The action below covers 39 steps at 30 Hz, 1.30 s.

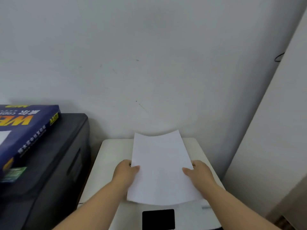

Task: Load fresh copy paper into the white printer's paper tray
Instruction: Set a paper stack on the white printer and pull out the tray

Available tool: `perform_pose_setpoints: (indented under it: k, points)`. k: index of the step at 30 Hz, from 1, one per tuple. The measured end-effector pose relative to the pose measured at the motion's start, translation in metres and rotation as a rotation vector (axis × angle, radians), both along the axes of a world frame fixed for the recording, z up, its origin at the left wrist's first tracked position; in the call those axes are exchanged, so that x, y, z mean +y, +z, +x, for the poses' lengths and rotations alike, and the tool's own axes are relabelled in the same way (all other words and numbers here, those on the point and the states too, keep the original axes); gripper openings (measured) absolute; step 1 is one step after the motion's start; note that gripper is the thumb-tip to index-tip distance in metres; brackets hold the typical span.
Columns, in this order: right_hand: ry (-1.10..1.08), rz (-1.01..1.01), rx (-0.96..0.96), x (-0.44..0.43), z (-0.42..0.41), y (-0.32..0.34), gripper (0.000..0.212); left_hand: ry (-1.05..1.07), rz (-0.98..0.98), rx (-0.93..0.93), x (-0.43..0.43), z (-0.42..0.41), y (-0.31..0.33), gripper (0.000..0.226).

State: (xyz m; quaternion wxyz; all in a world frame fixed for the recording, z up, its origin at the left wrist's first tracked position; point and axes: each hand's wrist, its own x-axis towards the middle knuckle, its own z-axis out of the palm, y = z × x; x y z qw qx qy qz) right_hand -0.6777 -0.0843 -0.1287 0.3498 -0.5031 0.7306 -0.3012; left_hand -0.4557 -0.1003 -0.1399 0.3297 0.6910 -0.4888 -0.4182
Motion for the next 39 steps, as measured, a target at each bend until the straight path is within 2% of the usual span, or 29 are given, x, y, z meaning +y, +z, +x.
perform_pose_setpoints:
  k: [5, 8, 10, 12, 15, 19, 24, 34, 39]
  points:
    - [0.009, -0.001, 0.142, -0.013, 0.002, -0.022, 0.029, 0.015, -0.028, -0.180, -0.015, -0.005, -0.023, 0.017]
    - [0.009, -0.019, 0.328, -0.013, 0.005, -0.029, 0.039, 0.022, -0.059, -0.296, -0.017, -0.009, -0.027, 0.022]
    - [0.060, -0.101, 0.559, -0.011, 0.003, -0.033, 0.047, 0.019, -0.103, -0.483, -0.012, -0.010, -0.029, 0.034]
    - [0.201, -0.155, 0.740, -0.010, 0.001, -0.037, 0.053, -0.020, -0.162, -0.714, -0.006, -0.009, -0.031, 0.052]
    - [0.398, -0.070, 0.773, -0.010, -0.001, -0.046, 0.052, -0.207, -0.183, -0.899, -0.004, -0.006, -0.036, 0.056]
    - [0.443, 0.059, 0.752, -0.015, -0.004, -0.054, 0.055, -0.272, -0.036, -0.865, -0.004, 0.000, -0.045, 0.056]
    - [0.466, 0.088, 0.743, -0.019, -0.005, -0.054, 0.055, -0.278, -0.009, -0.877, -0.007, 0.001, -0.048, 0.056]
    - [0.482, 0.119, 0.723, -0.024, -0.006, -0.051, 0.056, -0.302, 0.016, -0.856, -0.011, 0.003, -0.038, 0.057]
    - [0.429, 0.057, 0.636, -0.013, -0.017, -0.042, 0.057, -0.285, -0.096, -0.908, 0.018, 0.015, -0.030, 0.059]
